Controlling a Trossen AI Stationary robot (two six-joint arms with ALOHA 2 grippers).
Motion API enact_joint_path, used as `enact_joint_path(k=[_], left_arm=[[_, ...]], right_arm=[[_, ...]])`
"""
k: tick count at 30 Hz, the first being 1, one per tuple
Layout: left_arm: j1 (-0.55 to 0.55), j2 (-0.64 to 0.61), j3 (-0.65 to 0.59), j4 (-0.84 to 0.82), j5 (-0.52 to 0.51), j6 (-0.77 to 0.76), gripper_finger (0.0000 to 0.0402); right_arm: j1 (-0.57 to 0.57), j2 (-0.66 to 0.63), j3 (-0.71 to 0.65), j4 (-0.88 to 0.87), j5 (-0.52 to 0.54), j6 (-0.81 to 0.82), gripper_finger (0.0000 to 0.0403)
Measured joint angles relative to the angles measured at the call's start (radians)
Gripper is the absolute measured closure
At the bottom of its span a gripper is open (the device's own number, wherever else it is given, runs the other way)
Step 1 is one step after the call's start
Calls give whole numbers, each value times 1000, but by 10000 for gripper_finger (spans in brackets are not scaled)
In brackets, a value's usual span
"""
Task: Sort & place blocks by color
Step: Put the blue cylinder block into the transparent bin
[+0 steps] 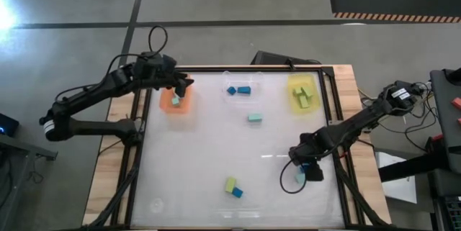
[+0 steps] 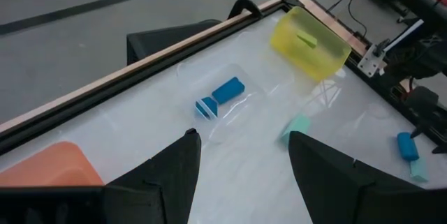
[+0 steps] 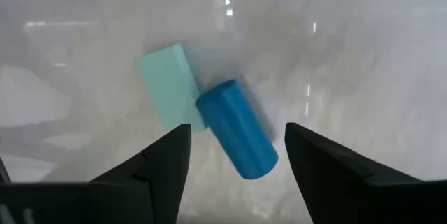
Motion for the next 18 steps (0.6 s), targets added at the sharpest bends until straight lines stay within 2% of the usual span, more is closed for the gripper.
enact_joint_path(k=[7, 18], left_arm=[[-1, 18, 0, 0, -1, 1, 201], [-2, 17, 0, 0, -1, 2, 201]], right_arm=[[1, 51, 0, 0, -4, -83, 179], [1, 243, 0, 24, -34, -126, 179]])
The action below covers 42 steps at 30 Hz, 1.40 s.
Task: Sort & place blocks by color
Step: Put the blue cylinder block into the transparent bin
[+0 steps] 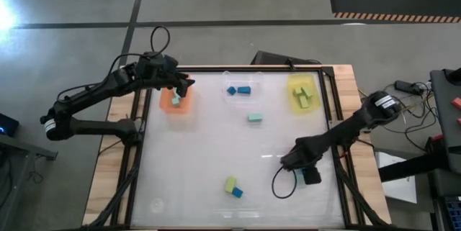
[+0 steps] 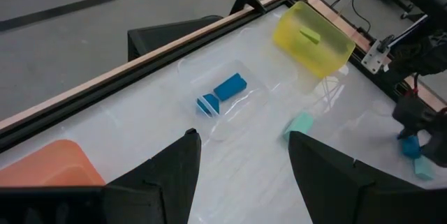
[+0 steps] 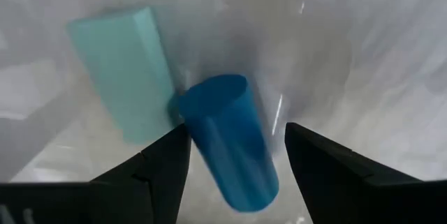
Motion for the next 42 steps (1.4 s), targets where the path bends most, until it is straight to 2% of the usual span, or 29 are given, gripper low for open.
enact_joint_path(k=[5, 12, 20, 26, 30, 34, 42], left_arm=[[0, 0, 0, 0, 0, 0, 201], [0, 0, 3, 0, 0, -1, 201], [-12, -4, 4, 4, 2, -49, 201], [-55, -2, 3, 8, 3, -93, 201], [-100, -6, 1, 52, 4, -146, 201], [-157, -6, 0, 132, 4, -188, 201], [-267, 0, 0, 382, 5, -238, 201]], right_arm=[[0, 47, 2, 6, 6, -12, 196], [-1, 37, 0, 8, 15, -24, 280], [-28, -79, -1, -13, -3, 95, 282], [-127, -204, 23, -17, 4, 221, 282], [-223, -248, 108, -18, 60, 241, 282], [-335, -242, 228, -20, 136, 193, 282], [-567, -108, 561, -97, 163, -17, 282]])
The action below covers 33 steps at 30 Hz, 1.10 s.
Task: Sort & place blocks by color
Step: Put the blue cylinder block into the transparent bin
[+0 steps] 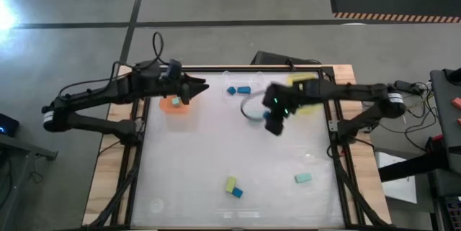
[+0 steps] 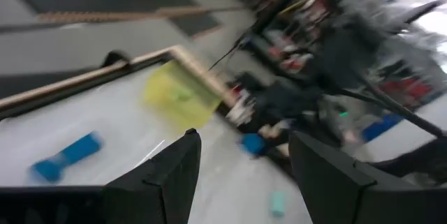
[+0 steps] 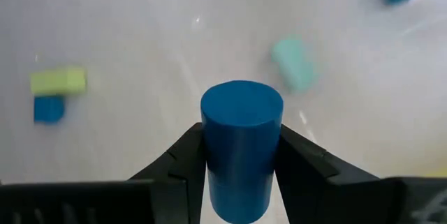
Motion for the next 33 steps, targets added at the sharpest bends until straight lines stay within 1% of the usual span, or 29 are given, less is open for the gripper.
enact_joint_path(k=[5, 10, 13, 16, 20, 28, 33], left_arm=[[-50, 0, 0, 149, 0, -25, 201], [-83, 9, 0, 273, -3, -26, 201], [-90, 11, 0, 332, -3, -26, 201], [-91, 10, 0, 357, -6, -27, 201], [-91, 0, 0, 376, -6, -27, 201], [-91, -6, 0, 376, -11, -25, 201], [-90, -4, 0, 375, -40, -24, 201]], right_arm=[[-109, 149, 245, -69, 0, -134, 282], [-189, 316, 473, -125, 0, -268, 282], [-226, 410, 582, -131, 0, -354, 282], [-260, 494, 660, -130, -1, -419, 282], [-303, 577, 699, -128, -3, -472, 282], [-387, 699, 697, -99, -3, -501, 282], [-416, 760, 697, -86, -2, -514, 282]])
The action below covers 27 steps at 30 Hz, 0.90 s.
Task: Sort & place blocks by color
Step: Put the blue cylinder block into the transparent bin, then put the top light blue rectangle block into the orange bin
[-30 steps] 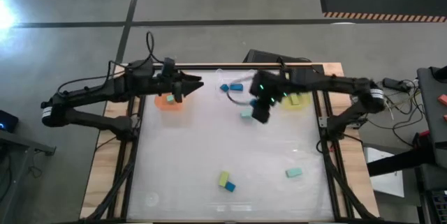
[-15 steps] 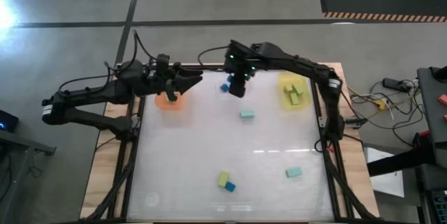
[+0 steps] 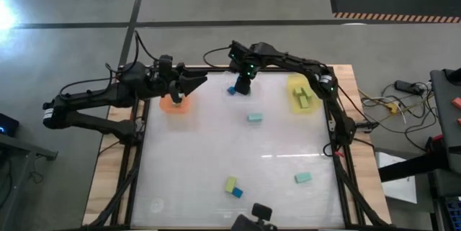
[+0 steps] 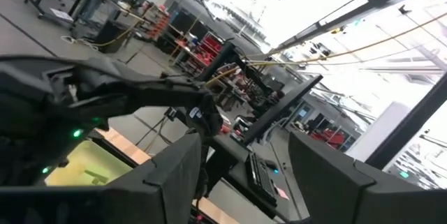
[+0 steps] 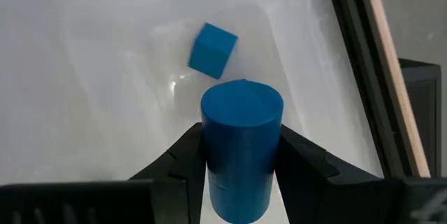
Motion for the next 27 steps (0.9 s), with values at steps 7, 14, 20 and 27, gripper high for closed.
enact_joint_path(k=[7, 14, 20, 27], left_arm=[[0, 0, 0, 0, -20, 0, 201], [1, 2, 0, -1, -23, 0, 201], [1, 2, 0, -1, -29, 0, 201], [0, 4, 0, -1, -42, 1, 201]], right_arm=[[-14, 56, 0, 36, 22, -15, 282], [-13, 62, 0, 50, 80, -54, 263], [-13, 62, 0, 52, 80, -52, 219], [-13, 58, 0, 24, 80, -20, 222]])
